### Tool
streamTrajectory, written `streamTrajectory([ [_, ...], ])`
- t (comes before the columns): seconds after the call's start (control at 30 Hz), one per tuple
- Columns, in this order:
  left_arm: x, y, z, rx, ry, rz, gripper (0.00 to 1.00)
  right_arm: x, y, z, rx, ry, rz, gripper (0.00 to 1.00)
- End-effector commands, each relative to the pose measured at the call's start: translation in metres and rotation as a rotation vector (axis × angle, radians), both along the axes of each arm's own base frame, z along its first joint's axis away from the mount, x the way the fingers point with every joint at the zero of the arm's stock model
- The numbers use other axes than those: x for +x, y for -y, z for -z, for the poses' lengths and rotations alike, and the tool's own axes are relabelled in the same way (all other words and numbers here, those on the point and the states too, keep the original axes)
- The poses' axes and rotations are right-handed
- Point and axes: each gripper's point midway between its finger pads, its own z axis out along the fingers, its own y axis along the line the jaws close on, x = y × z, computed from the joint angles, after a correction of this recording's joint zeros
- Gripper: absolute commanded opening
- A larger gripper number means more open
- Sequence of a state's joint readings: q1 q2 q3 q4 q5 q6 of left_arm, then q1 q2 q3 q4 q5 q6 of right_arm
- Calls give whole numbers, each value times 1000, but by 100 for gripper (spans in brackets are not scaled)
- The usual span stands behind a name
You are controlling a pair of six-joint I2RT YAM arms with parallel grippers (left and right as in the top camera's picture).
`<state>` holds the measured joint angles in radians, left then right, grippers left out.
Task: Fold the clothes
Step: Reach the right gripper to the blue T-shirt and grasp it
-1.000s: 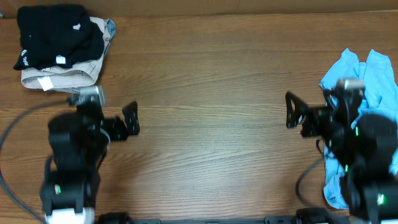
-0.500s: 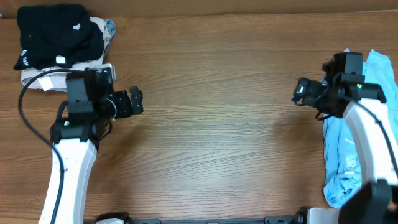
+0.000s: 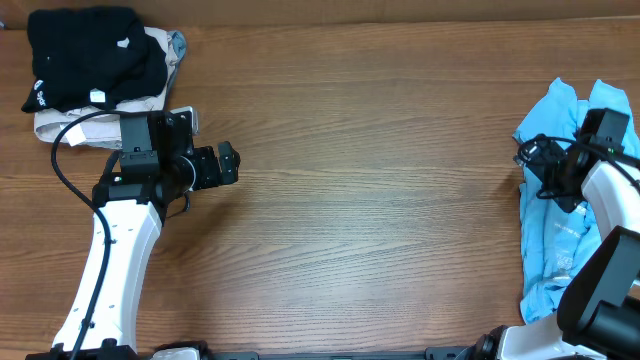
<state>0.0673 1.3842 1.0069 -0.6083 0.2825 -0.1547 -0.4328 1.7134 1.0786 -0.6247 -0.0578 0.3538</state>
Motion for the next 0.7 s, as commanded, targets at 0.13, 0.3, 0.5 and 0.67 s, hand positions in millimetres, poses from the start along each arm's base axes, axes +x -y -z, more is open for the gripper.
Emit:
streamTrajectory([
  [0.13, 7, 5, -12, -25, 35, 14, 100, -20, 32, 14, -15, -8, 118, 98],
  [0.3, 8, 5, -12, -25, 36, 14, 100, -25, 37, 19, 35, 18, 162, 88],
  [0.5, 7, 5, -11, -26, 31, 14, 100, -36, 27, 38, 48, 7, 153, 65],
  [0.67, 7, 5, -11, -28, 30, 11, 100, -42, 22, 46, 63, -3, 150, 54],
])
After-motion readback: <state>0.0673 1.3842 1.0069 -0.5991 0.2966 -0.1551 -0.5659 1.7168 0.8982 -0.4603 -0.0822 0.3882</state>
